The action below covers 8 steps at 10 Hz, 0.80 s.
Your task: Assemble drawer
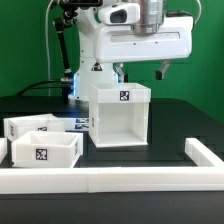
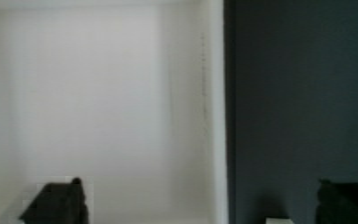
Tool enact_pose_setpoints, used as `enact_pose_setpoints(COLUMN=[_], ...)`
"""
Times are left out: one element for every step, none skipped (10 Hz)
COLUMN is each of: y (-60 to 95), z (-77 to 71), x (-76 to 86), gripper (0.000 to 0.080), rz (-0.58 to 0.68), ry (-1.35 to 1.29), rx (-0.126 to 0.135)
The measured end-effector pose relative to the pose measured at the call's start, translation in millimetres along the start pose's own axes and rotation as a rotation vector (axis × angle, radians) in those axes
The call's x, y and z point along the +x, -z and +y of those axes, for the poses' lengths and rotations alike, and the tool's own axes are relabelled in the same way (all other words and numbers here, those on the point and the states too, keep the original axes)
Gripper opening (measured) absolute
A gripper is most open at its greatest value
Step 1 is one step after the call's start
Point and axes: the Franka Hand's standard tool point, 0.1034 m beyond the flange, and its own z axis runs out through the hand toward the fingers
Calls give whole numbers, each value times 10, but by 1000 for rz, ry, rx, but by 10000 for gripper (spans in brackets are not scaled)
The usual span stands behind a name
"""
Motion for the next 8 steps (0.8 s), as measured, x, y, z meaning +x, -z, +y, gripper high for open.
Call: enact_pose_setpoints(y=[-2, -5, -28, -140, -230, -283, -327, -351], z=[-1, -1, -14, -67, -114, -123, -116, -114], x=[-1, -2, -3, -47, -121, -157, -169, -188], gripper=[649, 649, 649, 649, 649, 649, 649, 649], rz=[-1, -1, 2, 13, 7, 8, 9, 5], ry=[0, 0, -6, -15, -14, -10, -12, -12], rx=[0, 0, 3, 11, 7, 6, 6, 6])
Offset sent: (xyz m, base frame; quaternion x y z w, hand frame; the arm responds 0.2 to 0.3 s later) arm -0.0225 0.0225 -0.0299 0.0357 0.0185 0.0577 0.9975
